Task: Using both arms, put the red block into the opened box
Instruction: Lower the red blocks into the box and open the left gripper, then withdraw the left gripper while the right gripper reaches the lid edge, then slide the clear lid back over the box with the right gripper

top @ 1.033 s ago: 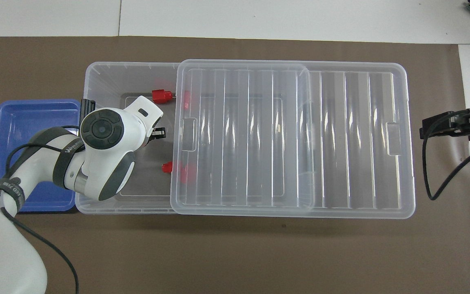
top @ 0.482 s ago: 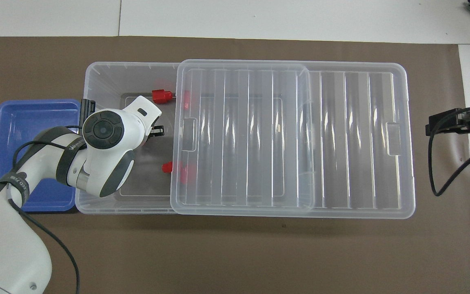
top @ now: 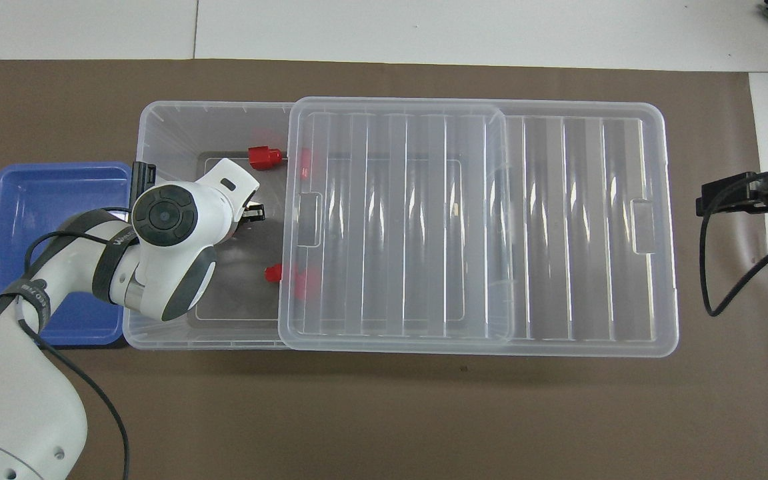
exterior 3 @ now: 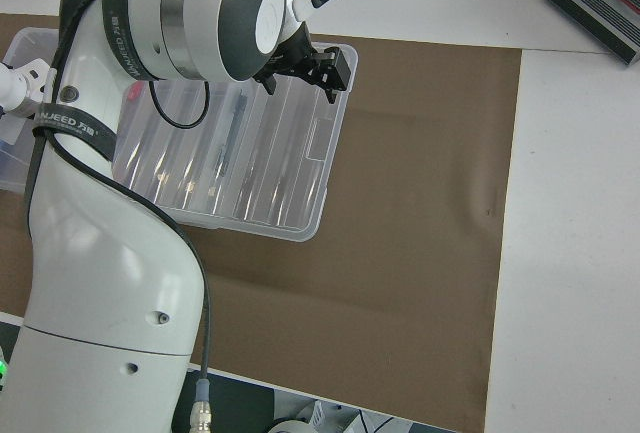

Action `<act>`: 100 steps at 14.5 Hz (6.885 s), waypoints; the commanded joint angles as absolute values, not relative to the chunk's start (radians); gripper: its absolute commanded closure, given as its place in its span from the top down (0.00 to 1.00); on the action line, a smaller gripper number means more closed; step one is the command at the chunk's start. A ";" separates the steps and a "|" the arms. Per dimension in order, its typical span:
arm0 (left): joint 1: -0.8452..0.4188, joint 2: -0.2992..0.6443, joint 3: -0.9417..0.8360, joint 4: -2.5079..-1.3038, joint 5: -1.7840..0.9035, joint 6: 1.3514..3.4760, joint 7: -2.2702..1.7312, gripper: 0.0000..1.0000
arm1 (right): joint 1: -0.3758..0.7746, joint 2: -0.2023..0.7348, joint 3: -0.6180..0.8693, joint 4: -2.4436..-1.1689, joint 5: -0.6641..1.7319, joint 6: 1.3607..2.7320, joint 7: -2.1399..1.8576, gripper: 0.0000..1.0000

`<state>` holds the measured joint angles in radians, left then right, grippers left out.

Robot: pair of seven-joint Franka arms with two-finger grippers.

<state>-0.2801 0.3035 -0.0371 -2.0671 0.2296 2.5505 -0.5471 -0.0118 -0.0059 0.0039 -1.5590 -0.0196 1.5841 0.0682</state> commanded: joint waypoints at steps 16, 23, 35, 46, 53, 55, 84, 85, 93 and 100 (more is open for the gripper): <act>-0.262 0.276 -0.037 -2.059 0.255 2.481 -0.548 1.00 | -0.032 -0.002 0.009 -1.559 -0.012 1.605 0.077 0.99; -0.287 0.226 -0.044 -2.054 0.244 2.392 -0.564 1.00 | -0.075 0.005 0.008 -1.588 0.000 1.656 0.072 0.96; -0.319 0.088 -0.048 -2.048 0.241 2.182 -0.591 1.00 | -0.133 0.052 0.008 -1.764 -0.002 1.963 0.058 0.00; -0.211 -0.050 -0.023 -1.807 0.100 1.746 -0.308 1.00 | -0.127 0.141 0.008 -1.784 -0.002 2.056 0.055 0.00; 0.017 -0.092 -0.024 -1.759 0.086 1.681 0.090 1.00 | -0.098 0.137 0.020 -1.799 0.000 2.039 0.054 0.00; 0.017 -0.095 -0.025 -1.770 0.086 1.684 0.088 1.00 | -0.078 0.137 0.020 -1.801 0.000 2.042 0.054 0.00; -0.080 -0.003 0.031 -1.741 0.086 1.718 0.091 1.00 | 0.209 0.126 0.021 -1.815 0.060 2.036 0.068 0.00; -0.081 -0.003 0.031 -1.741 0.086 1.721 0.091 1.00 | 0.213 0.126 0.020 -1.815 0.064 2.036 0.069 0.00; -0.078 -0.002 0.031 -1.701 0.086 1.715 0.091 1.00 | 0.230 0.126 0.021 -1.815 0.086 2.034 0.069 0.00; -0.072 -0.012 0.038 -1.686 0.086 1.690 0.095 1.00 | 0.233 0.126 0.021 -1.813 0.101 2.036 0.069 0.00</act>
